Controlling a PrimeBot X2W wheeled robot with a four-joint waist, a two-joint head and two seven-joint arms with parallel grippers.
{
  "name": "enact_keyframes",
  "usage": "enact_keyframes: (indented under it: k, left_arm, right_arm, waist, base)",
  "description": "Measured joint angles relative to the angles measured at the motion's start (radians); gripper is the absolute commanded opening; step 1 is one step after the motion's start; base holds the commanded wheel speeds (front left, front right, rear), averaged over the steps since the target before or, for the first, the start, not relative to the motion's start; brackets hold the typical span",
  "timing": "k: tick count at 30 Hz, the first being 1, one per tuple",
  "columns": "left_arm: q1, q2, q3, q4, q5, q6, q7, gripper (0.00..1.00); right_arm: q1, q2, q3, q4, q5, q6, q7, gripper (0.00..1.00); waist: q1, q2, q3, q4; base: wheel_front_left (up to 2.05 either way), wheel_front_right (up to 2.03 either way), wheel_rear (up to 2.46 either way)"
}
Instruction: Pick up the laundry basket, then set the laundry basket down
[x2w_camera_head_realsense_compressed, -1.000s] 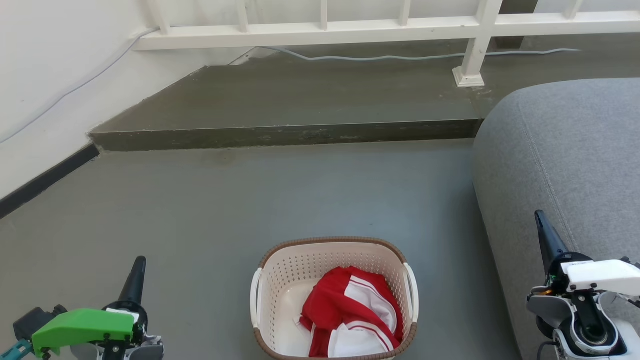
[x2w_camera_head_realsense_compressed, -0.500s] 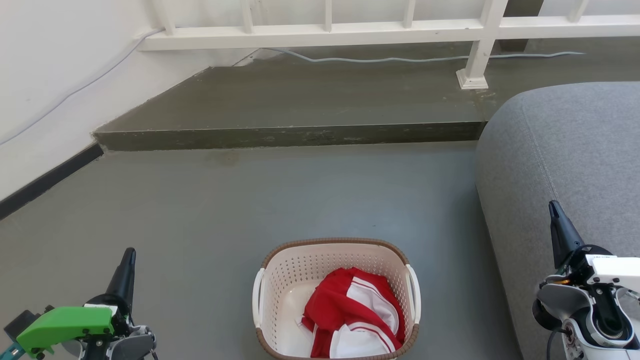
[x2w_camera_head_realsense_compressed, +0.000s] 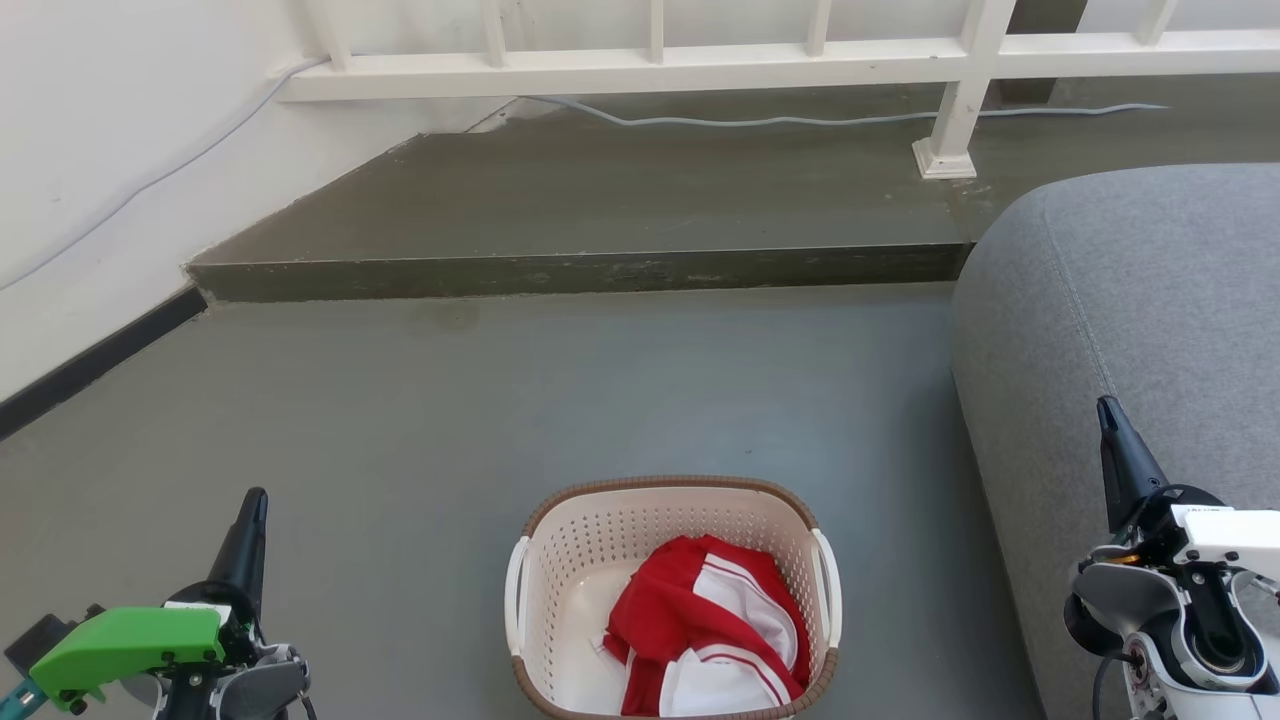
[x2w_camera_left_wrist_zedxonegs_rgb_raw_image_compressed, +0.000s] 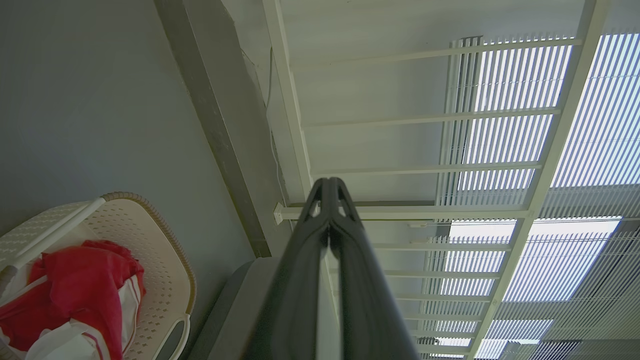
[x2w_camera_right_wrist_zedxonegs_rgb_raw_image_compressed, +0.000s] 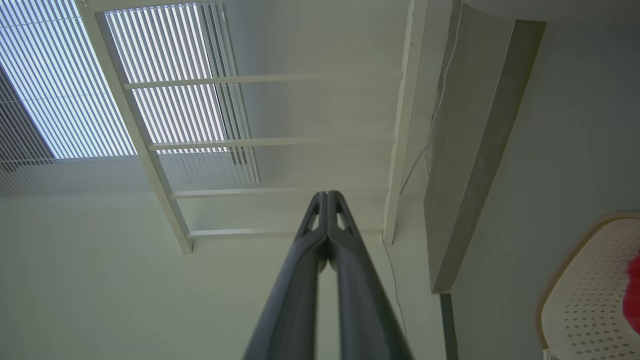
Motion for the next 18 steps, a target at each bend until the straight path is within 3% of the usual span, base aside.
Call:
enact_keyframes:
  k: [18]
  left_arm:
    - [0.000, -0.001, 0.002, 0.007, 0.000, 0.000, 0.000, 0.00]
  right_arm:
    - [-0.001, 0.000, -0.001, 0.005, 0.000, 0.000, 0.001, 0.00]
  waist:
    - [0.0000, 0.0000, 0.000, 0.000]
  base:
    - [0.00, 0.00, 0.00]
